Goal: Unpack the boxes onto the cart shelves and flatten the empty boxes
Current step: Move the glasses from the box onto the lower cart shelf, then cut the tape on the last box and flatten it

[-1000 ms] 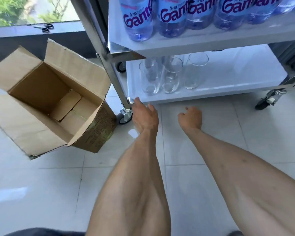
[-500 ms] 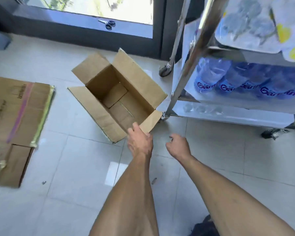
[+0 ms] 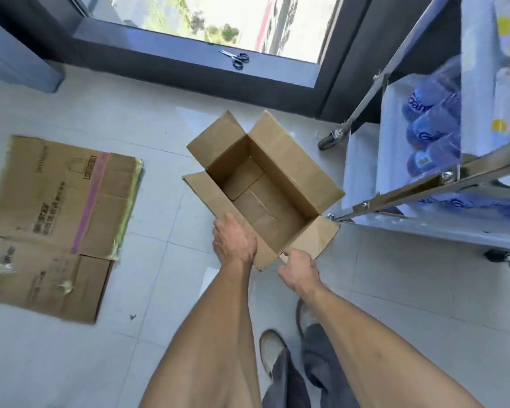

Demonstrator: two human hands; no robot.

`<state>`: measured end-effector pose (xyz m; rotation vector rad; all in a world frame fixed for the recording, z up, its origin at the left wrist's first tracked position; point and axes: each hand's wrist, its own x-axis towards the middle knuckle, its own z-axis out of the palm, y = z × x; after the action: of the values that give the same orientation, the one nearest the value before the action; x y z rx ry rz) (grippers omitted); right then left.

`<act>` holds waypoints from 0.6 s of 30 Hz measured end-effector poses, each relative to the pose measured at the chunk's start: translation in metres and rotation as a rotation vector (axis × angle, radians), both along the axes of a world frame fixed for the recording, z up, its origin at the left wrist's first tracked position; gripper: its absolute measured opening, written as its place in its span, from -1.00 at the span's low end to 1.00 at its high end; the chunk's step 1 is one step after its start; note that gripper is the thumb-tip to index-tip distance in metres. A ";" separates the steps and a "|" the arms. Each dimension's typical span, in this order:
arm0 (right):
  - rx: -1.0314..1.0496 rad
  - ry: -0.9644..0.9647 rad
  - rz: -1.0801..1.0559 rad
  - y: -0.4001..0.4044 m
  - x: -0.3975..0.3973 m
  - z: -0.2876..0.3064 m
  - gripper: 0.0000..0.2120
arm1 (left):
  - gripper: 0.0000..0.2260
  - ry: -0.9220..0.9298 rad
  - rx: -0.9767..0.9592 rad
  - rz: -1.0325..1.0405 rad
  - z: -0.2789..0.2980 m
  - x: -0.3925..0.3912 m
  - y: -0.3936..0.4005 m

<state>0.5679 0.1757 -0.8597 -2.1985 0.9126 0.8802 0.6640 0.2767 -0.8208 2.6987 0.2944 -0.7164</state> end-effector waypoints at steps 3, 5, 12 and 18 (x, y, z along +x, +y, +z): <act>0.000 0.039 0.071 0.015 0.017 -0.011 -0.64 | -0.59 0.025 0.038 0.024 -0.013 0.027 0.022; -0.004 0.054 0.097 0.021 0.031 -0.016 -0.57 | -0.58 0.053 0.061 0.059 -0.021 0.040 0.033; 0.015 0.109 0.077 0.055 0.111 -0.069 -0.10 | -0.54 0.111 0.080 0.083 -0.085 0.078 0.046; 0.003 0.223 0.178 0.096 0.136 -0.128 -0.07 | -0.45 0.227 0.033 0.178 -0.135 0.077 0.074</act>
<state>0.7036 0.2717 -0.9880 -2.2365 0.8232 1.2296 0.7411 0.3504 -0.9562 2.5803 0.5990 -0.9712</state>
